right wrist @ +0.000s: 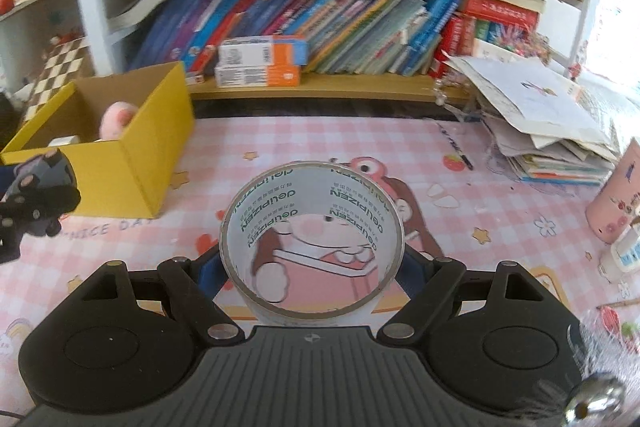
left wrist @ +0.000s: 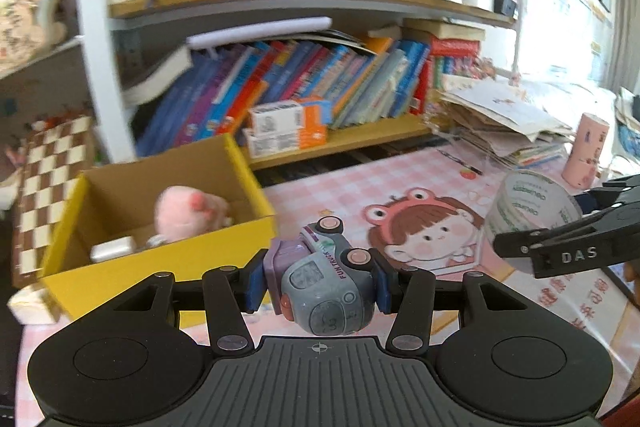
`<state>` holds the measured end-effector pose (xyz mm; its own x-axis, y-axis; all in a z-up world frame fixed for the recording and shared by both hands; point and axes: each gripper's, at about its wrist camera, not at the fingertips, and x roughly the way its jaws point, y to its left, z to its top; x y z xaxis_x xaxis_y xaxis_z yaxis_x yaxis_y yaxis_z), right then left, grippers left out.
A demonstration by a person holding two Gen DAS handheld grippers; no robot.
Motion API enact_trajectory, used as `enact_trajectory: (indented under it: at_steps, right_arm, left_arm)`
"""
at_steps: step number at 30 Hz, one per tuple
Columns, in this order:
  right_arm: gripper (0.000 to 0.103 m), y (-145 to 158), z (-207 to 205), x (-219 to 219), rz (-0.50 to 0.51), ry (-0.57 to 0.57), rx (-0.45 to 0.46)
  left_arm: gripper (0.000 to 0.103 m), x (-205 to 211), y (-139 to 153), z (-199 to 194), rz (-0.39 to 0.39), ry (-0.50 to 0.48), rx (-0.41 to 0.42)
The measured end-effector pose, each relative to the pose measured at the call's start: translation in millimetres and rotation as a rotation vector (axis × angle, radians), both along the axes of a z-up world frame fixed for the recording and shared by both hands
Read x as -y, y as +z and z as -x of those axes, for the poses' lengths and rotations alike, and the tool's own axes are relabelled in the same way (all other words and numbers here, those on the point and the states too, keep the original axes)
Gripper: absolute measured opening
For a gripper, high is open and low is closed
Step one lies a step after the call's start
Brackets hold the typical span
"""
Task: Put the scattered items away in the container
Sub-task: 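Lift and carry the toy car and tape roll over the yellow box with both tools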
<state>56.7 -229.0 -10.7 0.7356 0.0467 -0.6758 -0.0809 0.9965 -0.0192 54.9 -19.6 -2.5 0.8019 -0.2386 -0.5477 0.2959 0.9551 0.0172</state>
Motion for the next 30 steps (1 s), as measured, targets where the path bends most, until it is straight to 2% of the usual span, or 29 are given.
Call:
enact_trajectory:
  at_steps: [14, 24, 30]
  right_arm:
    - [0.082, 26, -15, -68, 0.049, 0.185, 0.040]
    - [0.082, 50, -46, -111, 0.092, 0.301, 0.092]
    - [0.082, 66, -72, -141, 0.105, 0.395, 0.136]
  left_arm:
    - [0.049, -63, 24, 6, 0.044, 0.144, 0.081]
    - [0.049, -99, 51, -20, 0.013, 0.189, 0.156]
    - [0.049, -105, 71, -39, -0.040, 0.183, 0.215]
